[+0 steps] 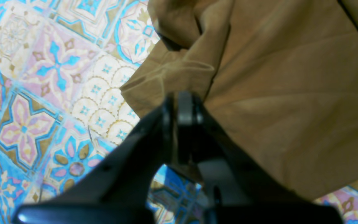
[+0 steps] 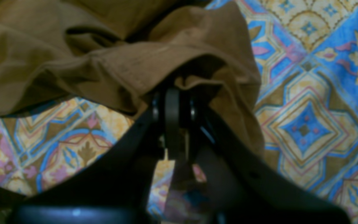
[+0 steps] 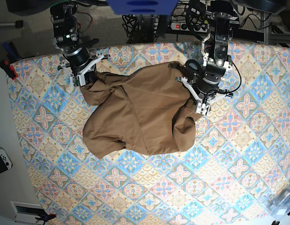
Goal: Layout the t-shirt on the table in an organized manner, then fold the t-shirt properly
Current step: 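Lower the shirt edge with the left gripper onto the table, then pull the held shirt edge with the left gripper toward the robot base, then lift the shirt with both grippers and swing it across the table, then lower the shirt flat with both grippers, holding its collar-side edge, then release the shirt with the right gripper and move it outward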
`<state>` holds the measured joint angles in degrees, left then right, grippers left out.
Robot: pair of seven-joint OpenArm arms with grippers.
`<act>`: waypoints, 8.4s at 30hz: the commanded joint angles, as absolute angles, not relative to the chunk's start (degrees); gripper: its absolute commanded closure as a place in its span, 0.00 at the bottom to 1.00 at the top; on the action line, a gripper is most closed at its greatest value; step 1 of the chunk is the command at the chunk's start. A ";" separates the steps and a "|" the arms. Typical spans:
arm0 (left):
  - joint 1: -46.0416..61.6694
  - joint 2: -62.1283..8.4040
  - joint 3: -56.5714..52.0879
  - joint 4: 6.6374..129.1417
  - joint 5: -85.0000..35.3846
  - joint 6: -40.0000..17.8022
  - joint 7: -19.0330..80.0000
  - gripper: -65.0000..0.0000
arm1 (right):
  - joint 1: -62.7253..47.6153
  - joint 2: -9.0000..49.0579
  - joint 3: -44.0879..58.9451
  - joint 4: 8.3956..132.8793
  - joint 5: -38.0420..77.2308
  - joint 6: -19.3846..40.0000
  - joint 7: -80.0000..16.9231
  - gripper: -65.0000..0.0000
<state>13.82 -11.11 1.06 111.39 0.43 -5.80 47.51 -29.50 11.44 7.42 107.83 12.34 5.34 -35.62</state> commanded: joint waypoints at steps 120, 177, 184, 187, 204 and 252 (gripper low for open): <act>-69.93 -8.75 -9.54 59.38 6.99 -17.71 61.49 1.00 | 43.47 22.37 23.16 81.63 12.44 14.20 -57.63 1.00; 16.13 -10.51 -13.76 116.79 6.81 -24.57 74.33 1.00 | -13.32 3.47 35.38 93.67 13.58 14.20 -44.26 1.00; 16.31 -10.51 -13.76 116.70 6.99 -24.48 74.33 1.00 | -13.32 3.03 34.95 94.29 13.49 14.20 -48.22 1.00; 16.40 -10.51 -13.76 116.70 7.08 -24.48 74.33 1.00 | -13.32 3.03 34.95 94.46 13.49 14.20 -48.84 0.92; 16.04 -10.15 -13.32 116.53 6.99 -24.48 74.33 1.00 | -18.86 3.03 33.10 105.54 13.58 23.69 -49.10 0.58; 15.96 -10.07 -13.32 116.53 6.99 -24.48 74.33 1.00 | -21.58 1.10 32.40 102.20 19.30 28.79 -39.96 0.64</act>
